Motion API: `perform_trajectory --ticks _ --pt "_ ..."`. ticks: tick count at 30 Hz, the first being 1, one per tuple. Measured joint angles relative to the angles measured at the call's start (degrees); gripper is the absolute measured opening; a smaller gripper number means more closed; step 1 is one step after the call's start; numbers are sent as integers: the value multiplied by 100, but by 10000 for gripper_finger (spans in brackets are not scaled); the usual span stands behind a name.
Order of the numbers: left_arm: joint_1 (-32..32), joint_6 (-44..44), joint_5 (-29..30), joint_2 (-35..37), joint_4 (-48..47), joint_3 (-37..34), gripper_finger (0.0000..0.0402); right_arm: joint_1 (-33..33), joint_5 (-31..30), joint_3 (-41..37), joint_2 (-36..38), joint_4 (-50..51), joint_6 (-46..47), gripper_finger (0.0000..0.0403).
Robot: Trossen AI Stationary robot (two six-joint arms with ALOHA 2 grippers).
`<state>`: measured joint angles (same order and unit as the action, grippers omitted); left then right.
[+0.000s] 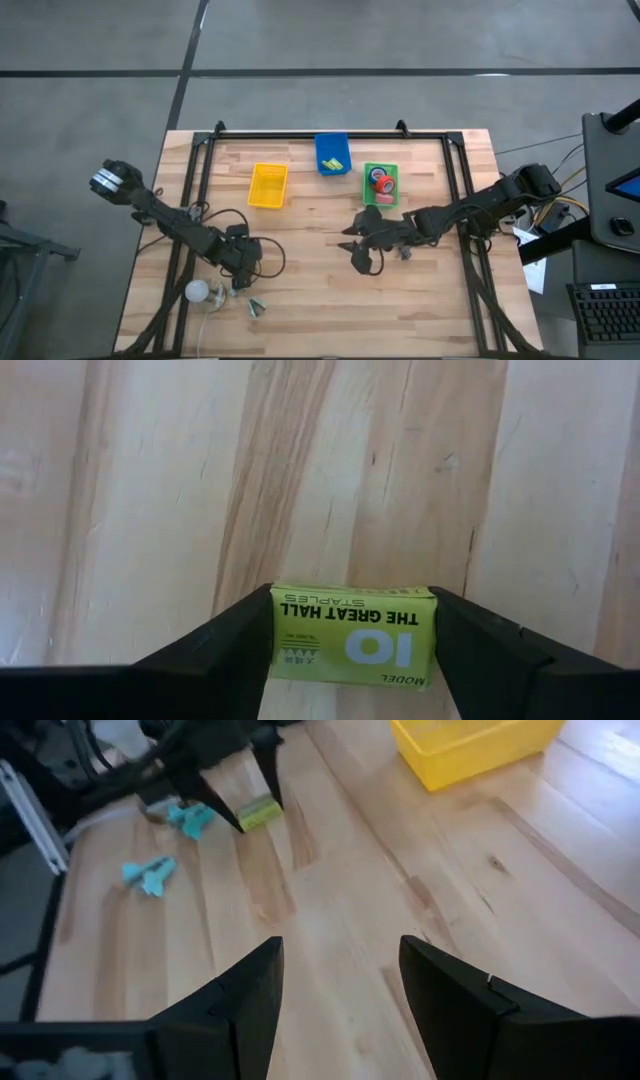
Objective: Pick and place Stapler, Stapler remover, tape
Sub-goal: Put the green staple box into the blue basket
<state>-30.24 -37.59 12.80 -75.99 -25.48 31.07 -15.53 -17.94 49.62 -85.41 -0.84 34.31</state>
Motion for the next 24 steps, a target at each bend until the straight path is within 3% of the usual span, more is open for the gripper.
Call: perform_trajectory --ticks 6,11,14,19,24 --pt "3 211 786 -9 172 204 248 -8 93 -211 0 -831 -1 194" --pt "2 821 2013 -9 425 562 248 -9 146 -376 0 -1318 -44 194" --pt "2 1525 2693 -31 918 796 248 4 126 -401 0 -1312 -38 194" --pt "14 3265 3322 -217 1652 1236 248 113 102 -401 0 -1679 -43 194" --pt "88 4230 4049 -498 1837 1875 248 264 130 -401 0 -2029 -163 194"
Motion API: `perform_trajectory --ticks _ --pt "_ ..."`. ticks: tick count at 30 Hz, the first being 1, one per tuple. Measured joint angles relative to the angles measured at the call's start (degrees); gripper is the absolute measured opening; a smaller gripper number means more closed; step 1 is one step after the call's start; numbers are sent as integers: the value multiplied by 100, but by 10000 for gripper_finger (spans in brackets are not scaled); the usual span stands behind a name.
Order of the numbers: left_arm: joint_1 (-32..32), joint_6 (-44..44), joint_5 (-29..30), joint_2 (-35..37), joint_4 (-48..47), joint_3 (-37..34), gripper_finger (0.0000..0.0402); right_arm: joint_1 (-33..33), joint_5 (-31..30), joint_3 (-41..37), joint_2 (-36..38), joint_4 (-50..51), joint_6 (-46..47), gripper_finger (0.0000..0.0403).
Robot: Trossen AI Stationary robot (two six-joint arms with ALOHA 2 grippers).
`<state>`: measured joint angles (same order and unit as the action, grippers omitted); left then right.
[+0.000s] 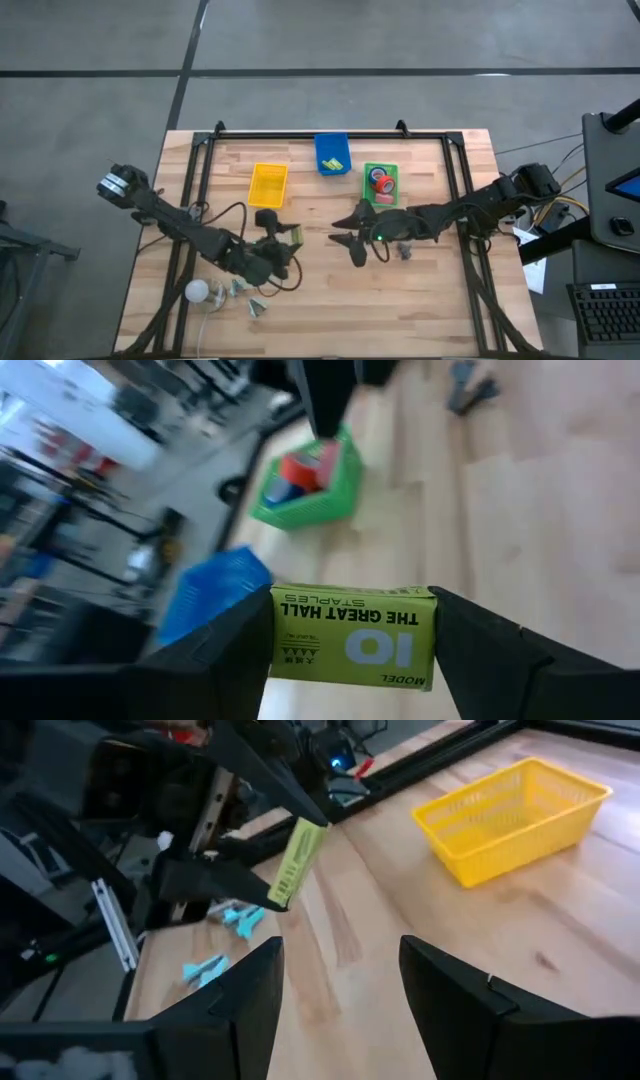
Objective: Pick and place Stapler, Stapler remover, tape
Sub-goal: Put the green staple box into the blue basket
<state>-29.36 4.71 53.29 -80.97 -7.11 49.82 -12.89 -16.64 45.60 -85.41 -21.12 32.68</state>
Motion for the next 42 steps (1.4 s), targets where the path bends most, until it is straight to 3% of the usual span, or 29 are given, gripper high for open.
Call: perform_trajectory --ticks 6,13,19,42 --pt "110 877 548 -447 2 703 248 81 40 0 0 -357 -506 199" --pt "329 1178 574 -1001 -24 1130 248 150 -28 98 0 -710 -633 222" --pt "357 1350 1238 -1261 -16 1346 248 220 -50 98 -2 -566 -661 225" --pt "380 1645 919 -1349 466 1567 248 405 20 466 -673 -795 -717 210"
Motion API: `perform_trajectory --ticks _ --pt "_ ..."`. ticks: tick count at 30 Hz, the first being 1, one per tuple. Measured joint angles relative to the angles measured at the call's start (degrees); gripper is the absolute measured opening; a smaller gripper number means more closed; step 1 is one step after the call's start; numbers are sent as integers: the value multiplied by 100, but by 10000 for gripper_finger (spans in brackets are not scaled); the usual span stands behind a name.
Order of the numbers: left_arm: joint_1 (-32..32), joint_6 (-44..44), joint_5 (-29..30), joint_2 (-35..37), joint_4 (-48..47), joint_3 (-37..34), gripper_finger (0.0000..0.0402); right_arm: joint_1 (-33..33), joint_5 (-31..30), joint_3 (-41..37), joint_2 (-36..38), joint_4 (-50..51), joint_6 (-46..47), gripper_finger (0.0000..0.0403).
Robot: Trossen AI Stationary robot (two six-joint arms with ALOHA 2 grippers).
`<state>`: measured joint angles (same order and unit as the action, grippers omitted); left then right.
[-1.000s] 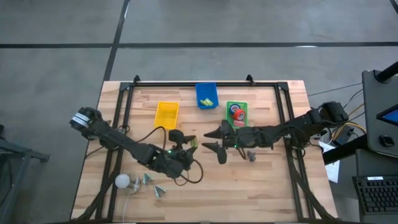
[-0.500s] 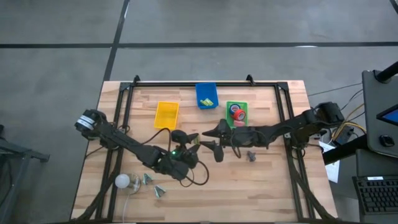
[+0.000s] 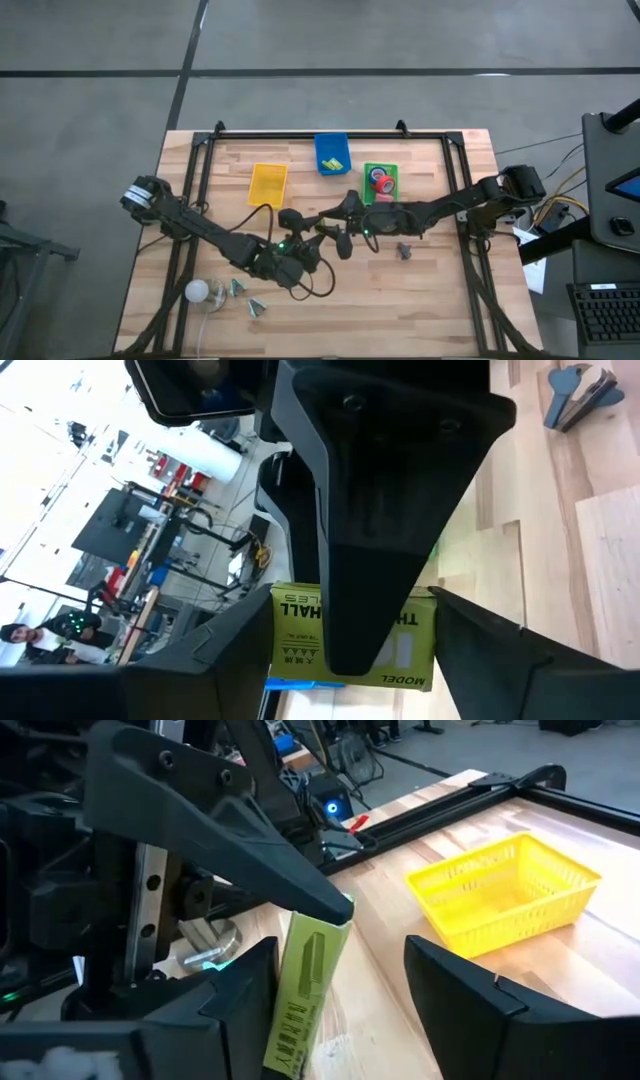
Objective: Pick and place Stapler, Stapler remover, tape
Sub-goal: Put the green staple box into the blue basket
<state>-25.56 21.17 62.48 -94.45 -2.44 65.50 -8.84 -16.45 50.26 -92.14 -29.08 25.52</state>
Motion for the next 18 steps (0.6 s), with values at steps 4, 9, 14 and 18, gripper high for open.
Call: perform_trajectory --ticks 4,9,14,18 --pt "2 -4 0 0 12 -3 248 16 22 0 -26 -22 0 181" --pt "9 -4 -197 0 56 -11 248 49 105 0 -68 -27 -16 130" --pt "9 -12 -140 0 114 -11 248 53 100 4 -59 -42 -189 77" --pt "-2 -176 25 0 153 -11 252 93 87 11 -50 -30 -282 50"
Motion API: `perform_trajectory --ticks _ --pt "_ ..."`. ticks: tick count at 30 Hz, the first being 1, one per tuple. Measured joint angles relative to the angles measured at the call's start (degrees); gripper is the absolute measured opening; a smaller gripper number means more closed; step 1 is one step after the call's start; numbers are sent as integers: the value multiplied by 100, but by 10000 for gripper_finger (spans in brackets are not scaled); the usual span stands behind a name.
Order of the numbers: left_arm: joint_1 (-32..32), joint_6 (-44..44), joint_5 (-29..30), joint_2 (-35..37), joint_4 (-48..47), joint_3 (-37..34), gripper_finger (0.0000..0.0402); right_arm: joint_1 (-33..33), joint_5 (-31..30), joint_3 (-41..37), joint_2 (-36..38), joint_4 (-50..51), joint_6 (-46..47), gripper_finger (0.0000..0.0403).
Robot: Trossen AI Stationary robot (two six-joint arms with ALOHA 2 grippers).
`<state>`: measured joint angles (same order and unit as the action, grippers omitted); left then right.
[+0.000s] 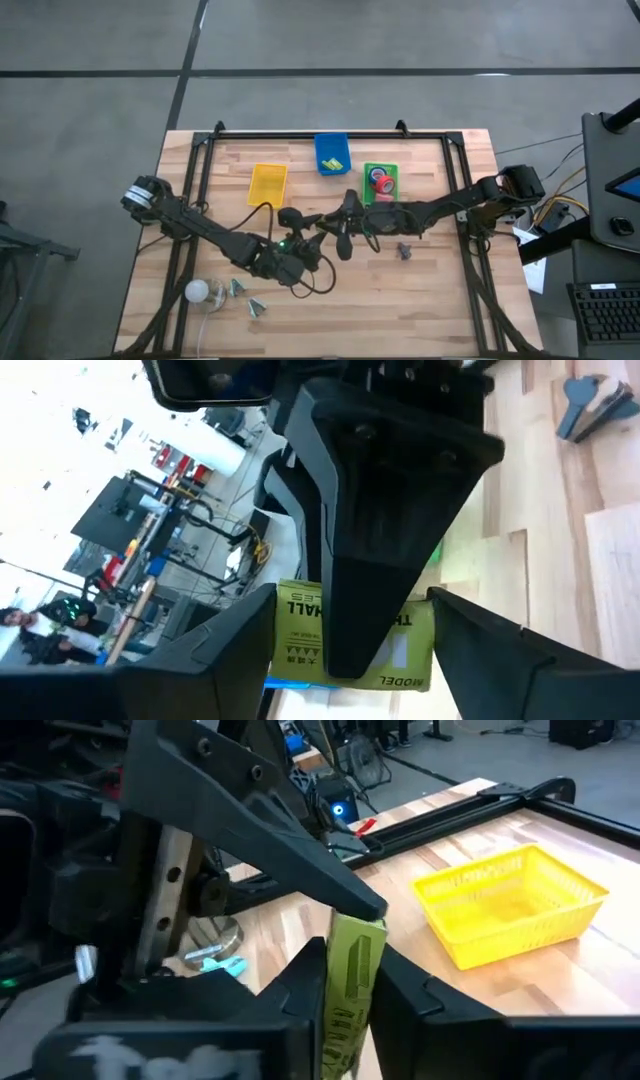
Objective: Pick and place Stapler, Stapler remover, tape
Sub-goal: Put the green staple box into the blue basket
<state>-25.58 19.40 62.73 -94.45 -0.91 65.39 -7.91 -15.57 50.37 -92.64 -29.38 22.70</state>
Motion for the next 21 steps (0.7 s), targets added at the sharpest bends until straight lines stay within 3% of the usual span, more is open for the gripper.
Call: perform_trajectory --ticks 10,21 --pt "-200 -314 282 57 33 15 308 277 -85 -26 -9 326 -55 54" --pt "-402 -3124 82 72 -170 -281 316 1693 -51 124 -39 1057 -79 50"
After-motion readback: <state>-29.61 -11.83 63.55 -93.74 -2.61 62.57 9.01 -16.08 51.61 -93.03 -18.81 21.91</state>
